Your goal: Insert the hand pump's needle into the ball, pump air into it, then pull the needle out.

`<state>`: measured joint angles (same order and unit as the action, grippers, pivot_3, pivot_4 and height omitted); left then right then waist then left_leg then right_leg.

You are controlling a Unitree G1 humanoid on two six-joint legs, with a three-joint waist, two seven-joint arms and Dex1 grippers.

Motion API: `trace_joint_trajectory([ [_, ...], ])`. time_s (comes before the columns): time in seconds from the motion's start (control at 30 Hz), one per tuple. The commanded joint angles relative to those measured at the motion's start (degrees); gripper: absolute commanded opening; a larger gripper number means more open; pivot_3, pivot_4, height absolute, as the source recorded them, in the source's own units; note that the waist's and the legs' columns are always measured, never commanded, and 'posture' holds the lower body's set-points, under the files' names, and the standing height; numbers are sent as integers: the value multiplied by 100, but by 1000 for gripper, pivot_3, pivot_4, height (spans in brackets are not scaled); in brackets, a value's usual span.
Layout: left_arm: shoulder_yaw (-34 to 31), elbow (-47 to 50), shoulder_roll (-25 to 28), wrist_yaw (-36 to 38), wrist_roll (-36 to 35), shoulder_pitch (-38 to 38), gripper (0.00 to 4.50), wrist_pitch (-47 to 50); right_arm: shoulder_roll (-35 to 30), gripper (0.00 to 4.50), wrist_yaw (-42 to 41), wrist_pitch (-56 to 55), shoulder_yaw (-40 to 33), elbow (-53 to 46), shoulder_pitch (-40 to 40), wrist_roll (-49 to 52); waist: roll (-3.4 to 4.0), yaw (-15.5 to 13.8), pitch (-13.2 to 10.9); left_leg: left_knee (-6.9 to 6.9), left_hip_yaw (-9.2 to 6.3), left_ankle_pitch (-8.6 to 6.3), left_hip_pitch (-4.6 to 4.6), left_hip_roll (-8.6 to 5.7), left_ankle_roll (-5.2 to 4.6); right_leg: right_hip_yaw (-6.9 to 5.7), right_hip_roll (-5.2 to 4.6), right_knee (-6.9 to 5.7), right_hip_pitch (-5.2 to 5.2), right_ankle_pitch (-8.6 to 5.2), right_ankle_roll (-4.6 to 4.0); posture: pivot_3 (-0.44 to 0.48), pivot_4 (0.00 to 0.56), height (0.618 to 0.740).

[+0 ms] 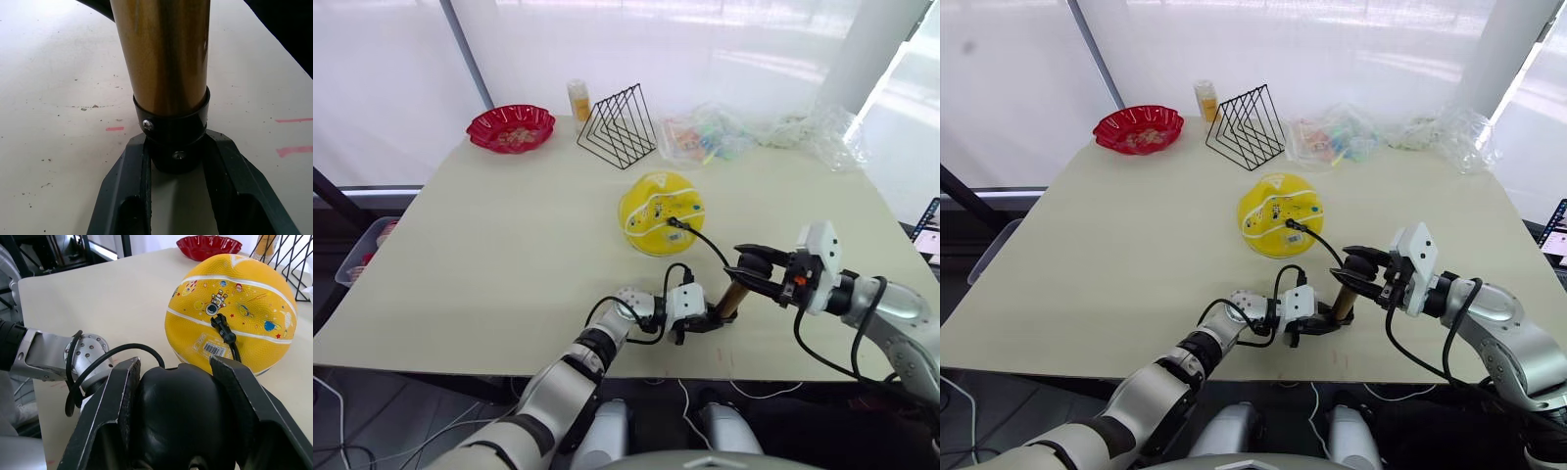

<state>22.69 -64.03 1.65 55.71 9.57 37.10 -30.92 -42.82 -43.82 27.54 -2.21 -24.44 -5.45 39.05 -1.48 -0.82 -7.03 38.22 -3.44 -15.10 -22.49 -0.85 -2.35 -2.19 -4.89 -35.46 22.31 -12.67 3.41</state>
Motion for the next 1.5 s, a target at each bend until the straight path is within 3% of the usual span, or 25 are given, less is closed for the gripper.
trace_joint_trajectory([
  [0.03,385,-575,244,187,554,-379,1001,312,-318,1817,109,499,-950,-246,-350,678,22,-5,-34,3,1,0,-7,-4,0,0,-2,1,2,1,1,0,150,737],
  [0.3,408,-605,233,222,581,-359,1001,301,-1370,1817,315,1685,-2516,-251,-1443,2675,47,-21,-98,6,8,-2,-39,-41,-6,6,-27,6,16,19,10,0,150,737],
  [0.6,417,-622,241,212,602,-346,1001,276,-2028,1817,399,2201,-3004,68,-1991,3226,40,-13,-105,8,82,-27,-34,-56,-48,81,-51,7,37,19,43,0,150,737],
  [0.7,422,-629,254,212,610,-358,1001,257,-1868,1817,437,2329,-2790,-92,-1599,3185,38,-14,-106,9,128,-41,-28,-57,-72,126,-57,8,47,19,60,0,150,737],
  [0.8,434,-622,255,200,606,-368,1001,247,-1505,1817,533,2342,-2410,-377,-1064,3038,-10,-5,-67,10,160,-58,-19,-56,-97,160,-70,15,52,20,74,0,150,737],
  [1.03,443,-604,236,159,616,-329,1001,254,-638,1817,468,1524,-916,-361,-186,1418,-60,33,-22,9,202,-69,16,-53,-109,204,-94,19,40,19,75,0,150,737],
  [1.17,426,-596,224,154,610,-292,1001,275,-448,1817,307,982,-296,-150,130,532,-75,33,-9,6,202,-75,28,-50,-108,203,-95,28,33,18,76,0,150,737],
  [1.33,403,-577,227,161,588,-279,1001,295,-105,1817,255,473,-270,-3,255,166,-74,21,-8,5,197,-75,27,-47,-108,196,-92,28,33,19,74,0,150,737],
  [1.5,405,-583,237,183,591,-274,1001,306,-328,1817,155,657,-1020,-352,-177,776,-45,13,-35,9,196,-75,18,-48,-108,193,-93,35,34,20,74,0,150,737],
])
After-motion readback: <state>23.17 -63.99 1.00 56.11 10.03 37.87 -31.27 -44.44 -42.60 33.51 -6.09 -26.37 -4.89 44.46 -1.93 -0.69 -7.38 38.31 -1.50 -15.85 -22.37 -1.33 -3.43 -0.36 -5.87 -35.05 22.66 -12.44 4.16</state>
